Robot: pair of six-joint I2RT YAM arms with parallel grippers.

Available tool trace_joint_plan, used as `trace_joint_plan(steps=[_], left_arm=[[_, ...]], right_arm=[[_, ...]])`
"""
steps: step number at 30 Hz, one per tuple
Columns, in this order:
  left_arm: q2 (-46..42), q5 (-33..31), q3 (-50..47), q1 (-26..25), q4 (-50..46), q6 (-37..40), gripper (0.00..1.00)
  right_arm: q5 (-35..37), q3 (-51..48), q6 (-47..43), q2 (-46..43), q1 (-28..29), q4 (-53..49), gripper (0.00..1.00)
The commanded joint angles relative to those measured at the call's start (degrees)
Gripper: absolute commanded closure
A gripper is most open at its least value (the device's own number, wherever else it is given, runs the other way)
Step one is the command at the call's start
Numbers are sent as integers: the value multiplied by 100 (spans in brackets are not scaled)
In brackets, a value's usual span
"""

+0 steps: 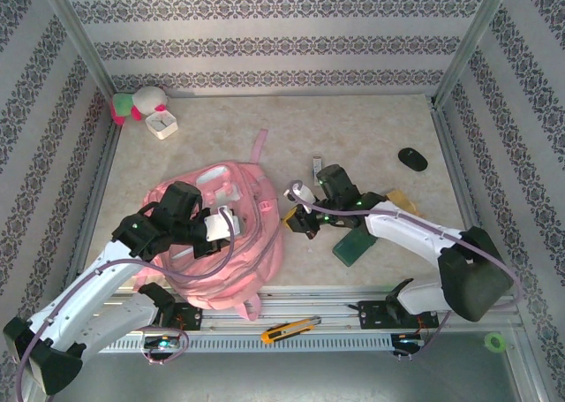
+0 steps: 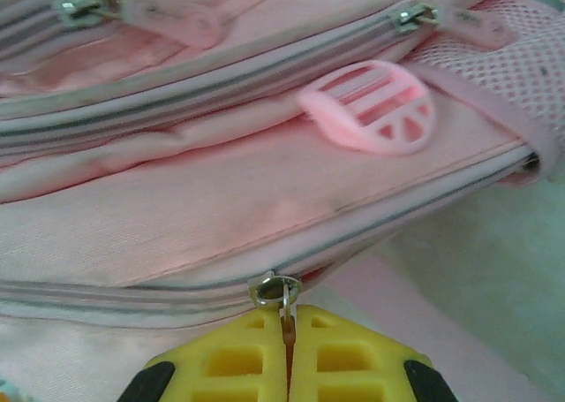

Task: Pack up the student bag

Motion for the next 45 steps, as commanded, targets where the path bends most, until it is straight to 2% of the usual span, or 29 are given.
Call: trace_joint_plan(steps=[1, 3, 6, 11, 14, 17, 18, 22, 26, 28, 32, 36, 40, 45], left_arm=[[-165, 844, 337, 11, -335, 506, 100], [-225, 886, 340, 11, -327, 500, 100], [-327, 951, 381, 7, -300, 467, 100], [-414, 894, 404, 6, -152, 363, 100], [-392, 165, 281, 15, 330, 33, 100], [-288, -806, 81, 103, 1315, -362, 100], [-188, -1000, 85, 162, 1627, -487, 100], [381, -1224, 525, 510, 2350, -815, 100], [948, -1055, 1093, 789, 2258, -233, 100], [1058, -935, 1205, 852, 2266, 46, 100], [1101, -40, 1169, 1009, 2406, 435, 100], [1182, 884, 1202, 1045, 2470, 422, 100], [1245, 1035, 1184, 1052, 2618, 280, 100], [1280, 821, 1150, 1052, 2967, -48, 100]], right_arm=[[155, 356, -261, 239, -173, 205, 100], [486, 519, -181, 565, -276, 382, 100], [1636, 956, 653, 1329, -508, 1170, 100], [2001, 1505, 1091, 1982, -610, 1475, 100], [1851, 1623, 1108, 2038, -608, 1571, 100], [1608, 1653, 1130, 1866, -630, 1514, 100], [1576, 1641, 1154, 1763, -642, 1489, 97], [1582, 1462, 1385, 1067, -644, 1353, 55], [1741, 1327, 1809, 268, -656, 785, 40], [1756, 1235, 2159, -103, -652, 461, 37], [1776, 918, 3071, -607, -469, 7, 33], [2092, 722, 3641, -772, 154, -405, 32], [2223, 482, 4584, -768, 771, -252, 31], [2724, 194, 5199, -574, 1418, 131, 33]])
